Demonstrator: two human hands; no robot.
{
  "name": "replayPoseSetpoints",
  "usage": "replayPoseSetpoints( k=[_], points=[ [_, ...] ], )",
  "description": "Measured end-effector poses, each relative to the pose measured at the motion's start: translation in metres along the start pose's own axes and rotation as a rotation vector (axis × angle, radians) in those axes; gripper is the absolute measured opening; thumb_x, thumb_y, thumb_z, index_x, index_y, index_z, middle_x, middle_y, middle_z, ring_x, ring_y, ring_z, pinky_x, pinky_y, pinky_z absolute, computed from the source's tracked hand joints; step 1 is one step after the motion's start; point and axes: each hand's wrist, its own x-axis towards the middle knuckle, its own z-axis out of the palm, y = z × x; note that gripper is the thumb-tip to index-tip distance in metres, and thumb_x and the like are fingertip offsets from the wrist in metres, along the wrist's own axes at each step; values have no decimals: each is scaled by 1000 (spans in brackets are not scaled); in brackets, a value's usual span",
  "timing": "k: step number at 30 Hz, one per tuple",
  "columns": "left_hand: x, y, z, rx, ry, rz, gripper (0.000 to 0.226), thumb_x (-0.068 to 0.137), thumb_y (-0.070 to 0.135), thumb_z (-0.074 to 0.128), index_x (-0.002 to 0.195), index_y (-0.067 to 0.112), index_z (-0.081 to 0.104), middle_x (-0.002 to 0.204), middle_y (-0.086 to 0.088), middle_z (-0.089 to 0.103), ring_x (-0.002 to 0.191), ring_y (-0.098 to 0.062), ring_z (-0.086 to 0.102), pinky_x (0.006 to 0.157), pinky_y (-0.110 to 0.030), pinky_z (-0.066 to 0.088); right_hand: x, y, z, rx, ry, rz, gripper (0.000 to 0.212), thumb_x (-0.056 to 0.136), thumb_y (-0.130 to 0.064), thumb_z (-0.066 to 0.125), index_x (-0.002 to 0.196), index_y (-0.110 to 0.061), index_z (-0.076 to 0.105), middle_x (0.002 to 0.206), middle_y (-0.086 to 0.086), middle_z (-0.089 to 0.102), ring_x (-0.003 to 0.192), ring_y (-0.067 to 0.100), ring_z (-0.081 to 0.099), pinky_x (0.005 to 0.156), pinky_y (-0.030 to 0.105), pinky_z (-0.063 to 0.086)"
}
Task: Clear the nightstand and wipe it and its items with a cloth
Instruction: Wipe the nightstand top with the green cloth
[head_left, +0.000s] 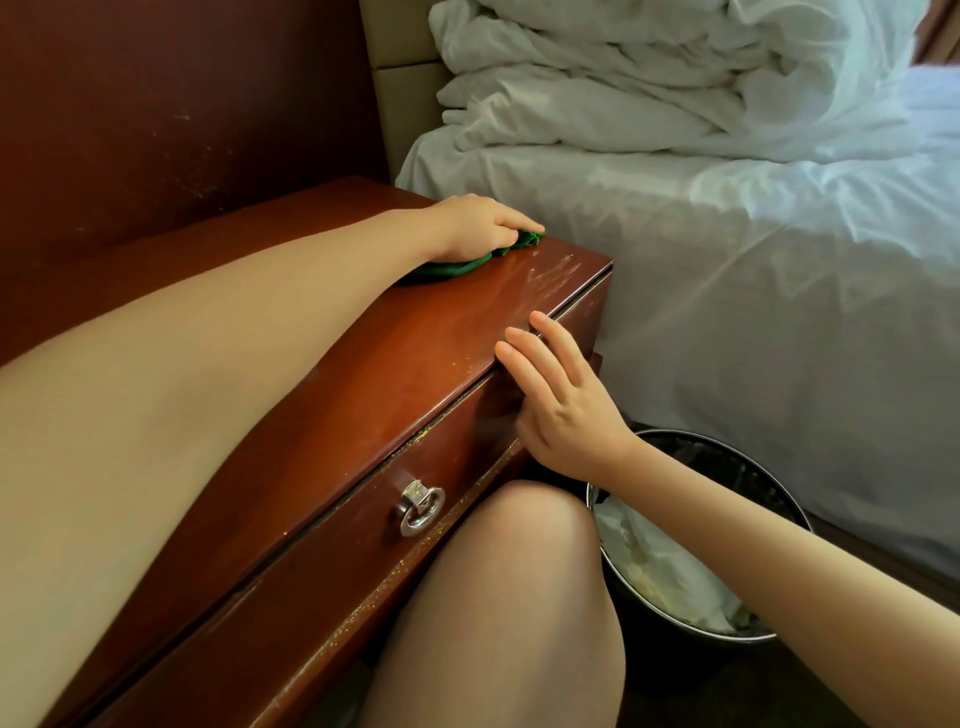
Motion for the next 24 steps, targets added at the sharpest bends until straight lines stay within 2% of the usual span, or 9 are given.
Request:
replayPoseSetpoints(
  k=[4, 9, 14, 17, 21, 24],
  points=[
    [1, -4, 0, 13, -24, 47, 40, 101, 22, 37, 134, 42, 47, 146, 8, 41, 133, -17, 37, 111, -34, 29, -1, 0, -1, -49, -28, -12, 64, 72, -1, 38, 135, -7, 34, 134, 12, 36, 126, 42, 36, 108, 55, 30],
    [-3, -6, 0, 7, -21, 123, 39, 100, 18, 42, 133, 37, 50, 144, 16, 42, 134, -8, 36, 110, -25, 25, 2, -4, -6, -72, -57, 1, 72, 71, -3, 40, 141, -11, 25, 135, 11, 35, 128, 41, 32, 110, 52, 28],
    [-12, -9, 3, -15, -38, 181, 39, 99, 19, 44, 131, 40, 51, 143, 19, 43, 133, -5, 36, 111, -25, 26, 4, -8, -6, -28, -51, 38, 65, 70, -1, 41, 135, -8, 35, 135, 11, 36, 128, 41, 32, 112, 50, 25],
    [-26, -8, 2, 12, -30, 212, 40, 99, 18, 45, 132, 39, 50, 142, 19, 42, 133, -2, 35, 105, -16, 23, 4, -11, -6, -6, -41, 59, 65, 70, -2, 40, 134, -8, 35, 136, 11, 35, 129, 42, 31, 110, 54, 28],
    [-52, -7, 1, 47, -34, 275, 42, 99, 17, 44, 135, 38, 46, 144, 19, 40, 136, -3, 31, 112, -25, 22, 5, -12, -10, 14, -51, 76, 65, 69, -5, 42, 134, -9, 36, 138, 13, 35, 131, 40, 30, 111, 52, 27],
    [-74, -7, 2, 52, -44, 294, 41, 99, 17, 44, 135, 37, 46, 143, 19, 40, 136, -2, 30, 112, -23, 20, 7, -13, -11, 46, -40, 92, 59, 73, -9, 47, 132, -9, 38, 137, 11, 38, 129, 39, 32, 112, 47, 27]
  ],
)
